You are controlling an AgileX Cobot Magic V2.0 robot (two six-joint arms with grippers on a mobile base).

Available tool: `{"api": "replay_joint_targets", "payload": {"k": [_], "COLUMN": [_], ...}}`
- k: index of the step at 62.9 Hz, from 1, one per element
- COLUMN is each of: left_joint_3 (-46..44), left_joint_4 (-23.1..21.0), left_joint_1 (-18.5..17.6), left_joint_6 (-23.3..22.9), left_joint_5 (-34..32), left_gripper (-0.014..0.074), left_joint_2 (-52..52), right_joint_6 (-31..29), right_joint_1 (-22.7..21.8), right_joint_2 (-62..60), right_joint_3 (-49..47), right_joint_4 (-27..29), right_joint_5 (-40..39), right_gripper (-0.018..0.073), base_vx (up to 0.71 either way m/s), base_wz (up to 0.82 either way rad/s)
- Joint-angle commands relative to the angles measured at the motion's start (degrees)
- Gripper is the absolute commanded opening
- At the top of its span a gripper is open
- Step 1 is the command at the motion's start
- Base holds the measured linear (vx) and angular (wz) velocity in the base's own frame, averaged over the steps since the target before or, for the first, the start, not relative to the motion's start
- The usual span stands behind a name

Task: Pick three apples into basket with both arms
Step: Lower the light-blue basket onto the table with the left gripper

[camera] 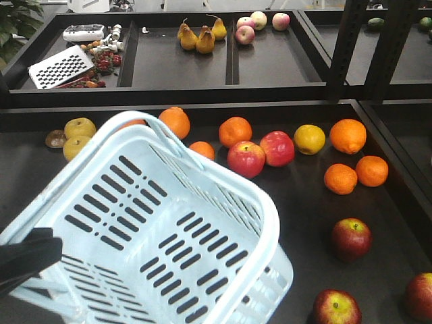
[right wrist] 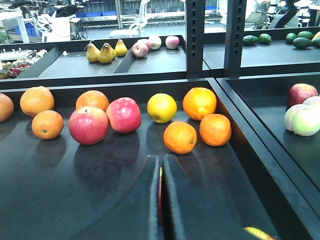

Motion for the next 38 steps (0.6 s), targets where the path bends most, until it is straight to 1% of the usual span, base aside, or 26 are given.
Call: {"api": "replay_joint_targets", "payload": {"k": [1,8,20,33,38], "left_joint_3": [-2.69,-5.48,-14.16,-24.0,-27.7], "left_joint_4": [-3.67,-3.67,-3.67,-3.74,-3.74], "left_joint_1": [-0.28,-0.28,-0.28,-0.28,-0.28], "left_joint_6": [0.36,3.5,11.75,18.06,20.37], "left_joint_5": [-7.15,-7.06,-4.28,-2.57,-0.72], "left_gripper": [-0.0006,-0.0006,-0.0006,-0.0006,-0.0006], "left_joint_2": [2.82,8.54,21.88,36.3,41.87], "right_joint_6": [-0.43,-0.43,-0.43,-0.43,-0.43], "right_joint_1": [-0.38,-0.38,-0.38,-0.38,-0.38], "right_joint_2": [-0.78,-0.78,-0.78,-0.78,-0.78], "right_joint_3": [0.71,0.71,0.71,0.71,0.71], "right_joint_4": [-0.71,-0.71,-0.71,-0.71,-0.71], "right_joint_5": [-4.19,-4.19,-4.19,-4.05,-4.05], "right_gripper": [-0.0004,-0.0004,-0.0004,-0.0004,-0.0004], "base_vx": [0.0,0.0,0.0,0.0,0.0], "base_wz": [0.0,0.0,0.0,0.0,0.0]}}
